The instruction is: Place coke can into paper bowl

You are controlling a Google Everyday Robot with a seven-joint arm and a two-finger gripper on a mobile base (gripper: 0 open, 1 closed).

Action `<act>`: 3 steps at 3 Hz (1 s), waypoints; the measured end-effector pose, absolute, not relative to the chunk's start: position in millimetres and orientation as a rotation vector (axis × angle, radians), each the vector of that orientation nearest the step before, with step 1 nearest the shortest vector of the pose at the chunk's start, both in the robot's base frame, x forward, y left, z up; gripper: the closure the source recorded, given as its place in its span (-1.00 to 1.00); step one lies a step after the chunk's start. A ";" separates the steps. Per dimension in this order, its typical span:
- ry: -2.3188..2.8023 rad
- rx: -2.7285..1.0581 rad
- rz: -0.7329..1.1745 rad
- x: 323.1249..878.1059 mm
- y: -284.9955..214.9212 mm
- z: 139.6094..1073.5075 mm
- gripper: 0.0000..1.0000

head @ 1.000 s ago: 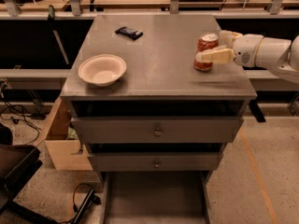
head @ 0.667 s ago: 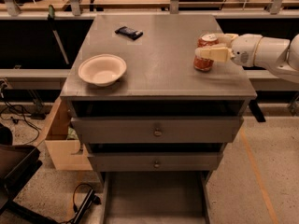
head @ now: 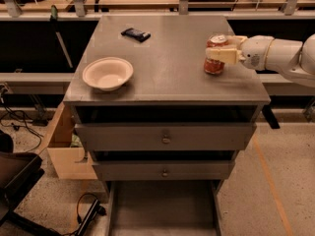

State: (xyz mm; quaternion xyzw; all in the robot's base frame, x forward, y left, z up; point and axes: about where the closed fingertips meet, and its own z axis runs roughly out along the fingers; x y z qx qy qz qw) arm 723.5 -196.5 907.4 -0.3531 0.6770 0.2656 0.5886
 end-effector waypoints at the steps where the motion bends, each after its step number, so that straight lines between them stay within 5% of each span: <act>1: 1.577 -0.841 0.612 724.3 -190.9 913.6 1.00; 3: 1.495 -0.925 0.639 699.7 -130.5 990.6 1.00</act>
Offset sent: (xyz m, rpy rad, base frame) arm -0.0243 0.0659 0.1181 -0.0796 -0.1036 0.0976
